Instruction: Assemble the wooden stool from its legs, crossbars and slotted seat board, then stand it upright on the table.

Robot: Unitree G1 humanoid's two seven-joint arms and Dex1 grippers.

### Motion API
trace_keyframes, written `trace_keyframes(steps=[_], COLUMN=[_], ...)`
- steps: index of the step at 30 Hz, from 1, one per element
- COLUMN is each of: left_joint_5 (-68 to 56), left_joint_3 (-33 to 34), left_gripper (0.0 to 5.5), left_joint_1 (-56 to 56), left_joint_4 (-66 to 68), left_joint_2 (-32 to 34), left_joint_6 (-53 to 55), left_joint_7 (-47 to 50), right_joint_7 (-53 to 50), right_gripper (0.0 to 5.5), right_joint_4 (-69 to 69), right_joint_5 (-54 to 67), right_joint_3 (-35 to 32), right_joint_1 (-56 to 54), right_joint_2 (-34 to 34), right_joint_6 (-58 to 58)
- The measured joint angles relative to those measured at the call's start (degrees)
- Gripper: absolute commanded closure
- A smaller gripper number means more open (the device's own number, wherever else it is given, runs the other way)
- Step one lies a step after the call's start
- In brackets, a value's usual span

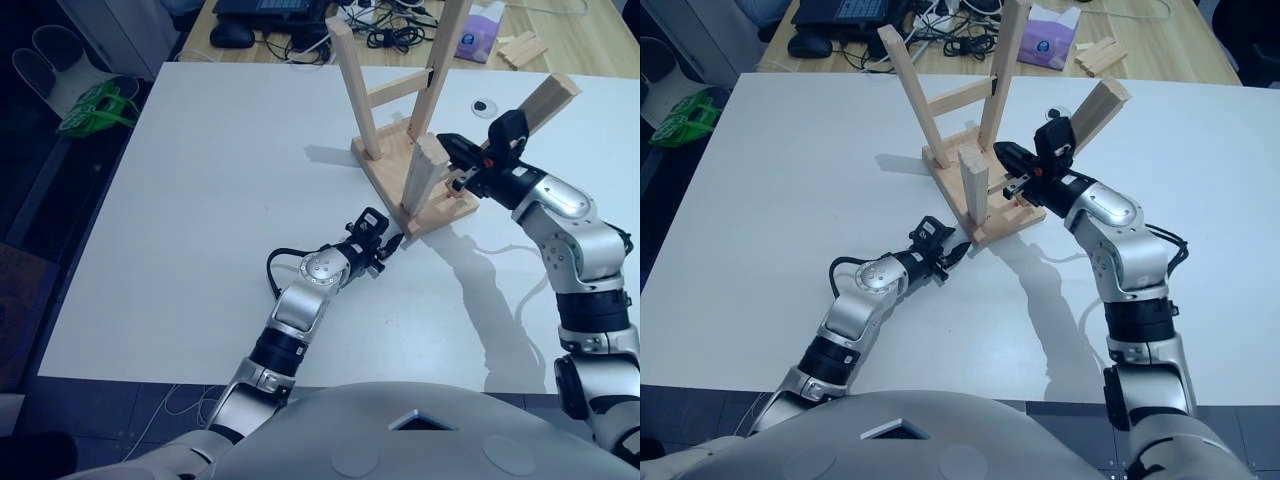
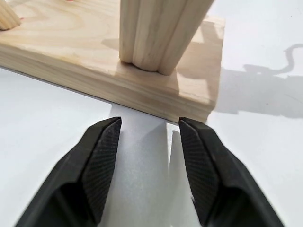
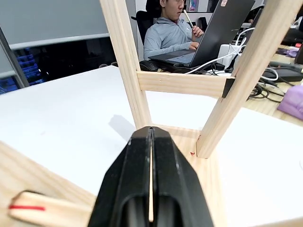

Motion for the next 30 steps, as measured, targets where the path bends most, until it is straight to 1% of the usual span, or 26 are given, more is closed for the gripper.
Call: trace_keyframes(steps=[3, 5, 7, 9, 10, 12, 14, 16, 17, 19, 20, 21, 23, 25, 26, 28, 29, 30], left_joint_5=[0.0, 0.01, 0.05, 0.2, 0.9, 1.74, 2.99, 3.6, 3.86, 5.19, 4.63, 3.94, 2.72, 1.16, 0.6, -0.38, -0.64, -0.91], left_joint_3=[0.02, -0.13, -0.53, -1.42, -2.41, -3.7, -5.15, -6.89, -7.27, -8.12, -8.58, -7.62, -5.92, -4.97, -5.14, -5.38, -4.68, -2.74], left_gripper=[3.25, 3.25, 3.25, 3.25, 3.25, 3.25, 3.25, 3.25, 3.25, 3.25, 3.25, 3.25, 3.25, 3.25, 3.25, 3.25, 3.25, 3.25], left_joint_1=[0.06, 0.03, -0.55, -1.38, -2.47, -4.52, -8.75, -14.21, -16.41, -25.21, -25.4, -25.49, -25.52, -25.46, -25.32, -23.7, -19.56, -14.21], left_joint_4=[-0.14, -0.13, -0.04, 0.79, 2.33, 5.48, 11.52, 18.33, 21.98, 35.02, 38.26, 41.08, 42.85, 38.7, 32.94, 16.85, 8.12, 3.25], left_joint_2=[0.1, 0.08, -0.08, -0.23, -0.62, -1.52, -4.3, -6.25, -7.33, -12.69, -12.72, -12.71, -12.7, -12.69, -12.6, -11.61, -8.67, -4.97], left_joint_6=[0.21, 0.28, 0.23, 0.06, -0.49, -2.03, -3.7, -5.42, -6.82, -10.7, -14.78, -19.02, -22.49, -21.76, -20.75, -16.41, -12.76, -9.83], left_joint_7=[-0.15, -0.63, -0.66, -0.75, -0.86, -0.85, -0.5, -0.56, -0.69, -0.35, 0.04, 0.51, 1.08, 0.37, -0.6, -2.54, -2.79, -2.85], right_joint_7=[-0.83, -1.61, -3.42, -5.49, -8.3, -12.47, -17.94, -22.28, -23.17, -25.92, -27.03, -28.27, -29.63, -30.92, -31.33, -33.21, -35.36, -37.09], right_gripper=[5.49, 5.49, 5.49, 5.49, 5.49, 5.49, 5.49, 5.49, 5.49, 5.49, 5.49, 5.49, 5.49, 5.49, 5.49, 5.49, 5.49, 5.49], right_joint_4=[1.06, 0.46, -1.38, -6.38, -10.8, -14.73, -15.89, -15.96, -15.46, -13.19, -12.05, -10.49, -8.17, -5.17, -3.82, -1.76, -1.17, -0.46], right_joint_5=[-1.0, -0.43, 3.15, 7.88, 10.82, 12.79, 13.23, 13.11, 12.61, 11.03, 9.76, 8.05, 5.61, 2.35, 0.56, -5.34, -9.34, -12.12], right_joint_3=[-0.85, -3.2, -8.17, -13.83, -18.57, -22.87, -26.06, -27.72, -28.13, -29.48, -29.83, -30.81, -32.09, -33.32, -33.89, -35.15, -36.35, -37.49], right_joint_1=[-0.19, 0.75, 0.94, -0.95, -4.98, -10.06, -16.63, -24.32, -26.09, -32.06, -33.87, -34.21, -33.5, -30.62, -28.54, -23.32, -19.27, -16.12], right_joint_2=[2.57, 4.6, 7.32, 8.8, 8.93, 8.08, 6.75, 6.39, 5.93, 4.04, 3.69, 2.67, 2.4, 2.3, 2.28, 1.97, 1.06, 0.51], right_joint_6=[-2.31, -4.15, -5.43, -7.33, -8.09, -8.43, -8.06, -8.33, -8.76, -10.2, -11.02, -12.41, -14.29, -16.8, -17.7, -20.93, -22.28, -23.13])
